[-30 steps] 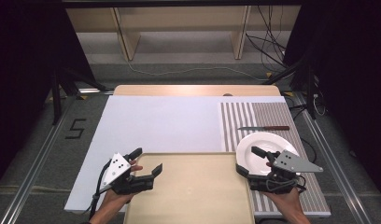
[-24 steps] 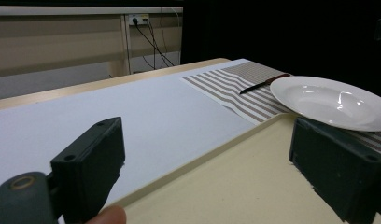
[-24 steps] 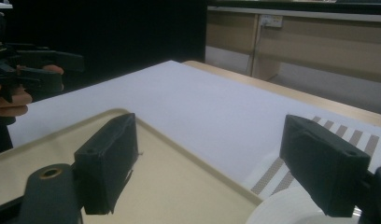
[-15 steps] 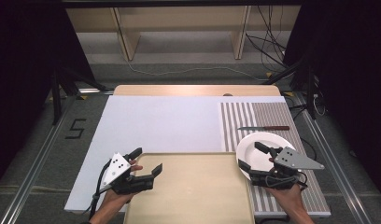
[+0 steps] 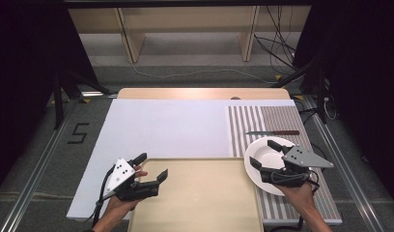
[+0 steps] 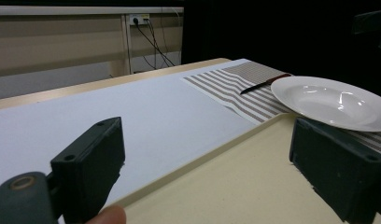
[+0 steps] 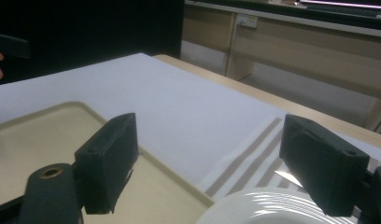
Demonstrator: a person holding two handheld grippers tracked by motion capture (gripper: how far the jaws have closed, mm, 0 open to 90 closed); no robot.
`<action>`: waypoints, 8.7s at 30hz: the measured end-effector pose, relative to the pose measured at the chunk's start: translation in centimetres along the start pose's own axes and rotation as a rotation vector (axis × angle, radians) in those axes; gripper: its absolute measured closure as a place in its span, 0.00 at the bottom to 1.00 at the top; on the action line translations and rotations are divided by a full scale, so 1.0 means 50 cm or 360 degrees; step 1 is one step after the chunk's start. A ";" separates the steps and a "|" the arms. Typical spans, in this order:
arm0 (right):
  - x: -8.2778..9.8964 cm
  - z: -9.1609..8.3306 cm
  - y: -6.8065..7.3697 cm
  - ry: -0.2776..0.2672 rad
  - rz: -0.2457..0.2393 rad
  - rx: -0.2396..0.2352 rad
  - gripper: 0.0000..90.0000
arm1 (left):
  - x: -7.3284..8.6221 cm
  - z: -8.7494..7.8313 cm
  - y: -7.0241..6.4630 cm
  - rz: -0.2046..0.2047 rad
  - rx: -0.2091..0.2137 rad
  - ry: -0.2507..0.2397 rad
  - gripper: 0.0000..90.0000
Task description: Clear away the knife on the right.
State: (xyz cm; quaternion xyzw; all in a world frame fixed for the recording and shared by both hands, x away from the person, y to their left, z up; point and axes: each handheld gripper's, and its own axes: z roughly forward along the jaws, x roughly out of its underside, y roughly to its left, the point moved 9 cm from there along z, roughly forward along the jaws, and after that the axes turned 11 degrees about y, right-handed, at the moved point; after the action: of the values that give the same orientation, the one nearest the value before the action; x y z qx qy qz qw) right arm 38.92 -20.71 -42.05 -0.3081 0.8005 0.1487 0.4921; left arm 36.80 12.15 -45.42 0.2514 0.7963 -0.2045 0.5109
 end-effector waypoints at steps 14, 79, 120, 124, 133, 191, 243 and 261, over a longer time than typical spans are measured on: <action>0.008 0.056 -0.115 0.0190 0.0029 0.0100 0.23 | 0.001 0.001 0.004 -0.0012 -0.0003 0.0003 0.12; 0.178 0.230 -0.429 0.1476 0.0166 0.0296 0.28 | 0.003 0.006 -0.002 -0.0006 0.0008 0.0016 0.12; 0.185 0.223 -0.427 0.1620 0.0227 0.0145 0.41 | 0.007 0.008 -0.002 -0.0003 0.0009 0.0029 0.12; 0.183 0.221 -0.428 0.1649 0.0223 0.0156 0.48 | 0.007 0.007 -0.003 -0.0011 0.0011 0.0025 0.12; 0.178 0.223 -0.418 0.1655 0.0201 0.0121 0.70 | 0.007 0.007 -0.005 -0.0011 0.0016 0.0025 0.12; -0.018 0.113 -0.135 0.0785 -0.0022 -0.0128 0.86 | 0.002 0.001 -0.003 -0.0002 -0.0008 0.0006 0.12; 0.149 0.021 0.173 0.0948 0.0095 -0.0506 0.86 | 0.000 -0.007 0.009 -0.0013 -0.0039 -0.0009 0.12; 0.200 0.013 0.192 0.1134 0.0082 -0.0492 0.86 | -0.001 -0.009 0.007 -0.0008 -0.0038 -0.0014 0.12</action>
State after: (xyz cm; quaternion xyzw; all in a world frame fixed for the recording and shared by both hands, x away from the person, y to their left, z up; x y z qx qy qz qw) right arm 29.95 -16.48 -51.78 -0.3907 0.8969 0.1635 0.1272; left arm 36.71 12.68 -45.21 0.2423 0.7970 -0.1974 0.5168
